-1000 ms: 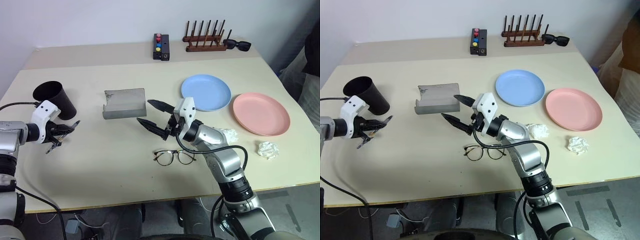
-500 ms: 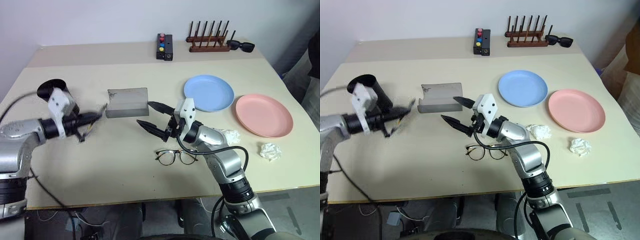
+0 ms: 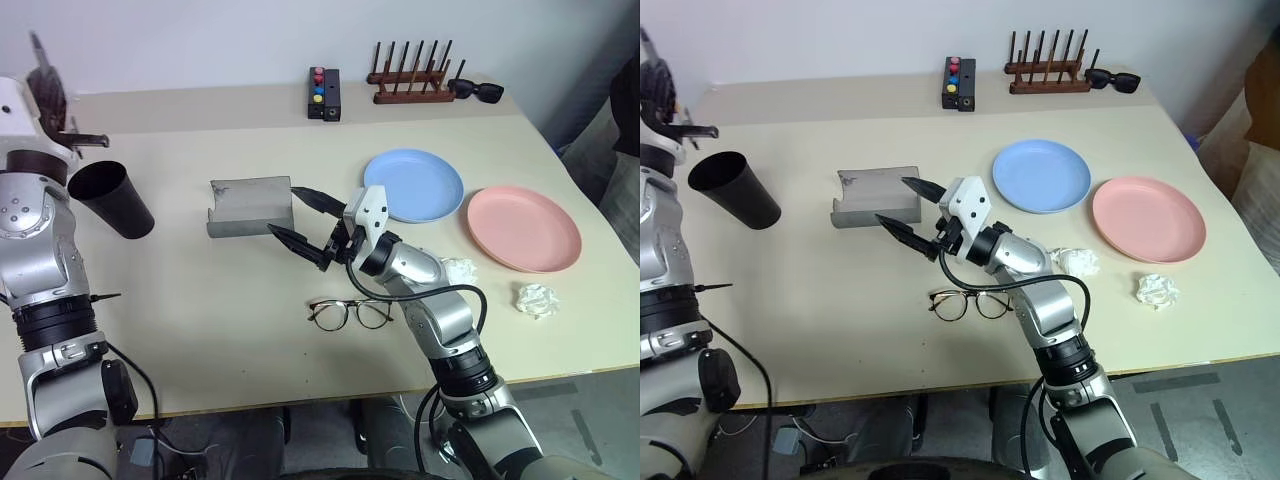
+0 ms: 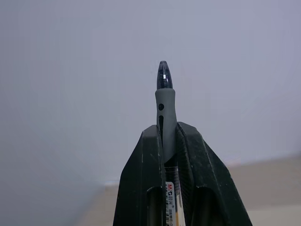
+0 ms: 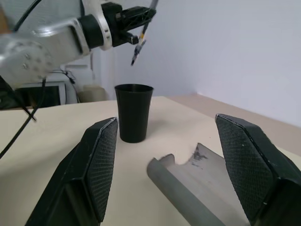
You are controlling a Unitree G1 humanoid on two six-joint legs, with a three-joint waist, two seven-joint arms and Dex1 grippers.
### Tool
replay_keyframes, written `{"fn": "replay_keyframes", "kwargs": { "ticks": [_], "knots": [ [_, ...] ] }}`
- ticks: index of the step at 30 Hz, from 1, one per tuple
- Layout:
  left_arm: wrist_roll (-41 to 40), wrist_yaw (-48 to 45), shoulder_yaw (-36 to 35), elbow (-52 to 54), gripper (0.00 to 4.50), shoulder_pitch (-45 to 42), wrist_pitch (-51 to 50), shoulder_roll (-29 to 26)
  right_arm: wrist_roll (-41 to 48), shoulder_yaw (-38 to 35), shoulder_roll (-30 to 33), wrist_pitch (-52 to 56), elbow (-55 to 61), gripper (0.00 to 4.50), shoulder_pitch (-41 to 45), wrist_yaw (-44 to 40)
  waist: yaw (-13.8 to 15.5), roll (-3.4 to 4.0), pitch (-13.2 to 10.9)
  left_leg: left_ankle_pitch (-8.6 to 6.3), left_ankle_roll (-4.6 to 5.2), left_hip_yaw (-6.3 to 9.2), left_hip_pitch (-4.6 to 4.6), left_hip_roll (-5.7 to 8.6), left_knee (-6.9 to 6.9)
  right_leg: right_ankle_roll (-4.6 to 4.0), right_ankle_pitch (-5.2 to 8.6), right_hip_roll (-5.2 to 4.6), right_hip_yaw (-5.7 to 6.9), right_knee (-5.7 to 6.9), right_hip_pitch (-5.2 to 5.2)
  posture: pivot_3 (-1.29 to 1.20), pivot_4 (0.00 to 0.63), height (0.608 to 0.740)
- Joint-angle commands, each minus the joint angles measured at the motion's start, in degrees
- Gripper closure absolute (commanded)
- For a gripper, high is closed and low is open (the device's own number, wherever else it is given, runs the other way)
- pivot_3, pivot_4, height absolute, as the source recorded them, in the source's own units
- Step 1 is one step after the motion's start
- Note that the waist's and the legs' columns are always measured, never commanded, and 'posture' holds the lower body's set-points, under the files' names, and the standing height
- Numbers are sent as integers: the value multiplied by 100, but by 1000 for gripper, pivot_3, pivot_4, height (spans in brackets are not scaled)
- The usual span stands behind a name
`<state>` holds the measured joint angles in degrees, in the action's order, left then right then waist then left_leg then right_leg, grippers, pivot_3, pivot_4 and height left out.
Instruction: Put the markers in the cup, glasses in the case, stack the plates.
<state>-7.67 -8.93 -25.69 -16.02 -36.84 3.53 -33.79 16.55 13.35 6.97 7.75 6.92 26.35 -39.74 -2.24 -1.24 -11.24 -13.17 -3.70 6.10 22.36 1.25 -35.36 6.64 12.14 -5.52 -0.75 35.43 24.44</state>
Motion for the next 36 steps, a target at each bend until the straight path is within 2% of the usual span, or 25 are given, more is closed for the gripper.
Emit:
{"fn": "replay_keyframes", "kwargs": {
  "ticks": [1, 9, 17, 21, 26, 36],
  "knots": [
    [90, 140, 32, -376, 4464, -41, 511, 22, 42, -10, -86, -133, 83, 1135, 89, -4, 10, 0, 0, 0, 0, 1, 1, 0, 0, 0, 0, 0, 1, 1, 0, 0, 150, 739],
    [-19, 165, 72, -1175, 4464, -82, 1084, 147, 40, -47, -69, -126, 134, 1135, 49, 27, -2, -1, 1, 0, 0, 1, 1, 0, -2, 0, 0, 1, 2, 3, 0, 0, 150, 739],
    [-97, 225, 108, -1313, 4464, 11, 1180, 229, 48, -74, -51, -132, 114, 1135, 76, 15, -8, -1, 1, 0, -1, 2, 1, 0, -2, 0, 0, 1, 2, 3, 0, 0, 150, 739],
    [-139, 242, 135, -1269, 2769, 62, 1137, 255, 59, -79, -52, -122, 98, 1135, 93, 4, -13, -1, 1, 0, -1, 2, 1, 0, -2, 0, 0, 1, 2, 4, 0, 0, 150, 739],
    [-106, 380, 164, -1163, 132, 114, 1079, 292, 66, -71, -58, -111, 98, 1135, 96, -11, -12, -1, 1, 0, 0, 2, 1, 0, -2, 0, 0, 1, 2, 4, 0, 0, 150, 739],
    [-366, 328, 155, -531, 55, 256, 753, 397, 75, -64, -59, -97, 108, 1135, 88, -31, -12, -1, 1, 0, -1, 2, 1, 0, -2, 0, 0, 1, 2, 4, 0, 0, 150, 739]
  ]
}}
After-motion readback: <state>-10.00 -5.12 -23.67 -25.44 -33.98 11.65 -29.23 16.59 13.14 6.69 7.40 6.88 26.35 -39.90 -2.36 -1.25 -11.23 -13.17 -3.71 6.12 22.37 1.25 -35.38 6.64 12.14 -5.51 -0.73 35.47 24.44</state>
